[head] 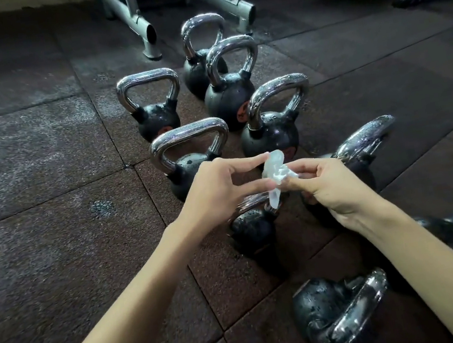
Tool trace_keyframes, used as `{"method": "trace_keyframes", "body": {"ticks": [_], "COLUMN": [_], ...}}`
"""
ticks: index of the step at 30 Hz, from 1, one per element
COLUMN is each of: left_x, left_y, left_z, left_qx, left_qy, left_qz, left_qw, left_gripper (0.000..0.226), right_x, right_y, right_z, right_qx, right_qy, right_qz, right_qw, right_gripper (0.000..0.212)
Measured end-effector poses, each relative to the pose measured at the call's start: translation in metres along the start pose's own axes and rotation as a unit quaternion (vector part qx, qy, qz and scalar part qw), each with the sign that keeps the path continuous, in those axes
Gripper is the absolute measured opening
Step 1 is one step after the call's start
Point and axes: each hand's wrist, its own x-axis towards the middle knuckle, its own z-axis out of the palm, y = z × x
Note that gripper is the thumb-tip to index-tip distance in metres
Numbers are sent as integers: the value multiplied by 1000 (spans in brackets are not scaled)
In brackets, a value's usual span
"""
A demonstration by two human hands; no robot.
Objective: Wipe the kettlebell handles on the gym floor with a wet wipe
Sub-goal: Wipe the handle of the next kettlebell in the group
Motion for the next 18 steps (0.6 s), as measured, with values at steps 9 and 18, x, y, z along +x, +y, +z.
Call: {"method": "trace_keyframes", "body": {"ticks": [9, 18], "left_x": [3, -15], "left_y": [-23, -43], "left_z": [-12, -8], "left_qx": [147, 152], "left_qy": [-27, 92], "left_qz": [58, -41], "left_qw": [987, 983], "left_gripper": [46, 25], "right_x": [4, 30], "right_y": [4, 12], "right_z": [26, -5], "right_qx": [72, -493], "right_qy": [-32, -39], "right_qz": [9, -160], "right_qw": [997, 854], "right_gripper": [24, 38]}}
